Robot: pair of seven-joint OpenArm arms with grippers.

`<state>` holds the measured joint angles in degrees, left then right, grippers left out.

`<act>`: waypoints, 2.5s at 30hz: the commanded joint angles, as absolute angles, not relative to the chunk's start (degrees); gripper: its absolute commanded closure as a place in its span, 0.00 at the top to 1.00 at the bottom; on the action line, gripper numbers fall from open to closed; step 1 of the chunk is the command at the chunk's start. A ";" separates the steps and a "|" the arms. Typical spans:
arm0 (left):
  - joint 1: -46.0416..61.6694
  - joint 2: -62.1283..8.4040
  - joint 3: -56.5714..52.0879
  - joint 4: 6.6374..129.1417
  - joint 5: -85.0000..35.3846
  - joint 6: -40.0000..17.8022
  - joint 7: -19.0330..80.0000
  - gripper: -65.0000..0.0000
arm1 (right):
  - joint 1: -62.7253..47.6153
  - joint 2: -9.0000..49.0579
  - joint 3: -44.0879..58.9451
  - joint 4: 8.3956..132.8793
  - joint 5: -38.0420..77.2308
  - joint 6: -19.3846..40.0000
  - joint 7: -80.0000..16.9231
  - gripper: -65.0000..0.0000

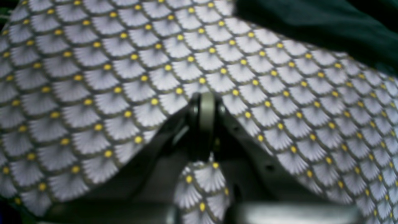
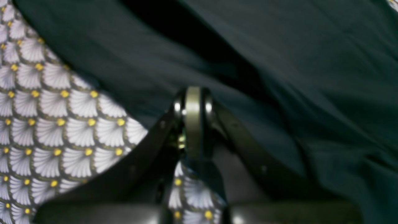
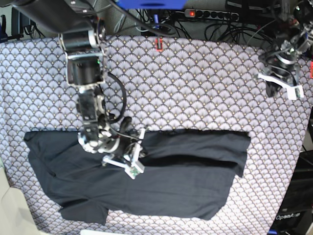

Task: Fold the T-shirt properly
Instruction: 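Move the right gripper over the middle of the folded shirt, then bring the left gripper down beside the right gripper over the shirt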

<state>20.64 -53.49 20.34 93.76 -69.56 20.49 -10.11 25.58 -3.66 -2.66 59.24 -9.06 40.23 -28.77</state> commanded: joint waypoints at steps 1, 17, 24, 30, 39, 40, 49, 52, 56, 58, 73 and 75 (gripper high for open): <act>19.91 -54.73 19.65 94.29 -69.41 20.18 -11.56 0.00 | 27.91 -4.00 -2.68 58.42 -8.40 40.00 -26.51 0.00; 20.00 -54.55 19.74 94.37 -69.49 20.35 -11.47 0.00 | 52.09 -4.70 -2.77 16.57 -8.48 34.77 1.98 0.00; 19.91 -54.55 19.82 94.37 -69.49 20.26 -11.47 0.00 | 50.59 -2.86 -2.59 23.96 -8.31 23.16 0.66 0.00; 19.82 -54.46 19.82 93.67 -69.49 20.18 -11.47 0.00 | 36.62 -2.07 -2.77 47.60 -8.40 34.07 -7.87 0.00; 18.77 -54.46 20.09 93.76 -69.49 20.18 -11.47 0.00 | 30.73 -4.00 -2.86 56.40 -8.40 40.00 -13.93 0.00; 18.77 -54.46 20.09 93.93 -69.49 20.18 -11.47 0.00 | 30.99 -4.35 -2.86 54.73 -8.40 40.00 -13.85 0.00; 18.68 -54.46 19.82 94.29 -69.49 20.18 -11.47 0.00 | 35.30 -5.76 -2.86 40.04 -8.40 40.00 -8.48 0.00; 18.68 -54.46 19.82 94.29 -69.49 20.18 -11.47 0.00 | 37.93 -5.76 -2.86 33.71 -8.40 40.00 -5.05 0.00; 18.86 -54.46 19.82 94.29 -69.49 20.18 -11.47 0.00 | 44.00 -5.76 -2.86 20.35 -8.48 40.00 1.98 0.00; 18.95 -54.46 19.82 94.29 -69.49 20.18 -11.47 0.00 | 46.99 -5.85 -2.86 14.20 -8.48 38.46 6.29 0.00; 18.95 -54.46 19.91 94.37 -69.49 20.18 -11.47 0.00 | 48.04 -5.32 -2.95 13.93 -8.48 23.69 12.70 0.03; 18.86 -54.46 19.82 94.37 -69.49 20.18 -11.47 0.00 | 45.49 -4.62 -2.95 17.63 -8.48 26.15 11.56 0.03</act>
<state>19.20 -53.19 20.67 93.56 -69.69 20.32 -10.09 43.44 -4.60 -2.96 17.02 -8.99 25.71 10.37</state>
